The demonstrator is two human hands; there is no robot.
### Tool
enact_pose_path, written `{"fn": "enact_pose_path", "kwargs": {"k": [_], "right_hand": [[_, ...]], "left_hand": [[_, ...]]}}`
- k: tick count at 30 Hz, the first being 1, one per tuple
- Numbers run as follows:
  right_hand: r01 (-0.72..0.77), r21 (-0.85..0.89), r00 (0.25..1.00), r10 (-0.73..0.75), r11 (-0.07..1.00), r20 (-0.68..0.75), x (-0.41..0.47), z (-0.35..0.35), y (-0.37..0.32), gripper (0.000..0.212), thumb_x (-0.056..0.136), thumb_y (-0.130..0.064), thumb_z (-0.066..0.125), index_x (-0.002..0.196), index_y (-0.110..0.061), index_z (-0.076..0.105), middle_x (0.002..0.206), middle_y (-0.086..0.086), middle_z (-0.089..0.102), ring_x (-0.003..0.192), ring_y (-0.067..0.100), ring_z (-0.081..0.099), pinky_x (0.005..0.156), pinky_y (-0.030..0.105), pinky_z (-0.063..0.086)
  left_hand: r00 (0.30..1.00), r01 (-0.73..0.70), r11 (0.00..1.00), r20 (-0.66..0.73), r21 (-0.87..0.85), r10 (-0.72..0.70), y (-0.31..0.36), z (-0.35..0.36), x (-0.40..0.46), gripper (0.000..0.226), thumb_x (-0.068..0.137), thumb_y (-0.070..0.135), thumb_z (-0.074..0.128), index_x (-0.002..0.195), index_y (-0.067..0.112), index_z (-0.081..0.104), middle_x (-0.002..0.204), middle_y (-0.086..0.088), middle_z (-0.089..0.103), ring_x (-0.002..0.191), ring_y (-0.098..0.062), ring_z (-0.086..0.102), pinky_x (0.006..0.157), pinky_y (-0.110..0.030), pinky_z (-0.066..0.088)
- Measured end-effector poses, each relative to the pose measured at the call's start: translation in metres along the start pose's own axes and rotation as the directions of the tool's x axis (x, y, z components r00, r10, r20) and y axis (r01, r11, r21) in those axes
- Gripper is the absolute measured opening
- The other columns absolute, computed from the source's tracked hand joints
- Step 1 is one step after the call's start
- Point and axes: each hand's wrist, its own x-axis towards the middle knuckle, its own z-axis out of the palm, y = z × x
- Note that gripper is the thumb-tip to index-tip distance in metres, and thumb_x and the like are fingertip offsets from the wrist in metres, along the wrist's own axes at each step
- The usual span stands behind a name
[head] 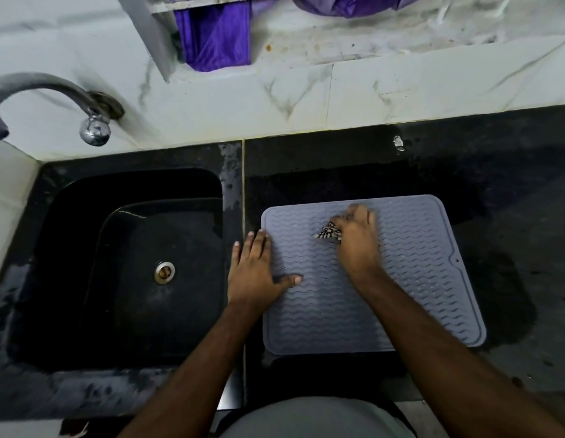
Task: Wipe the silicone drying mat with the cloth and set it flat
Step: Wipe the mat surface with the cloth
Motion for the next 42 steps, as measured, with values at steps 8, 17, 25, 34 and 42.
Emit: {"fn": "enact_pose_path", "kwargs": {"k": [8, 17, 25, 34, 42], "right_hand": [[0.412, -0.092, 0.892, -0.381, 0.907, 0.243, 0.016, 0.023, -0.082, 0.052, 0.090, -0.017, 0.055, 0.141, -0.020, 0.047, 0.137, 0.003, 0.054, 0.126, 0.025, 0.045, 0.104, 0.042, 0.041], [0.532, -0.165, 0.797, -0.426, 0.831, 0.428, 0.010, 0.020, -0.052, 0.051, 0.099, -0.038, 0.045, 0.147, -0.047, 0.032, 0.157, -0.016, 0.029, 0.128, 0.026, 0.032, 0.099, 0.045, 0.030], [0.715, -0.349, 0.691, -0.535, 0.607, 0.486, 0.025, -0.005, -0.042, 0.048, 0.100, -0.031, 0.043, 0.145, -0.048, 0.036, 0.154, -0.019, 0.036, 0.131, 0.027, 0.032, 0.095, 0.042, 0.029], [0.587, -0.435, 0.798, -0.399, 0.682, 0.451, 0.020, -0.060, 0.036, 0.049, 0.098, -0.026, 0.047, 0.141, -0.048, 0.043, 0.152, -0.018, 0.038, 0.133, 0.023, 0.031, 0.099, 0.042, 0.027], [0.426, -0.350, 0.899, -0.347, 0.834, 0.268, 0.021, -0.069, 0.012, 0.040, 0.089, -0.020, 0.057, 0.124, -0.040, 0.060, 0.130, -0.016, 0.054, 0.115, 0.021, 0.036, 0.089, 0.040, 0.032]], "left_hand": [[0.995, 0.054, 0.996, 0.078, 0.074, -0.059, 0.007, -0.009, 0.002, 0.118, 0.073, 0.093, 0.038, 0.161, 0.017, 0.015, 0.169, -0.001, 0.004, 0.155, -0.022, -0.008, 0.124, -0.049, -0.006], [0.976, 0.152, 0.983, 0.139, 0.106, -0.166, 0.020, -0.014, 0.006, 0.115, 0.076, 0.086, 0.050, 0.161, 0.017, 0.014, 0.170, 0.000, -0.003, 0.154, -0.022, -0.014, 0.121, -0.049, -0.014], [0.949, 0.139, 0.913, 0.211, 0.384, -0.233, 0.039, -0.034, 0.012, 0.120, 0.082, 0.085, 0.041, 0.158, 0.005, -0.008, 0.168, -0.012, -0.007, 0.153, -0.029, -0.019, 0.122, -0.049, -0.015], [0.925, 0.107, 0.875, 0.276, 0.472, -0.261, 0.051, -0.042, 0.022, 0.123, 0.080, 0.086, 0.043, 0.159, 0.005, -0.005, 0.168, -0.016, -0.003, 0.154, -0.031, -0.014, 0.119, -0.051, -0.018], [0.944, 0.101, 0.913, 0.251, 0.396, -0.213, 0.048, -0.037, 0.018, 0.121, 0.083, 0.081, 0.047, 0.157, 0.001, -0.006, 0.168, -0.017, -0.004, 0.154, -0.029, -0.013, 0.121, -0.048, -0.015]]}}
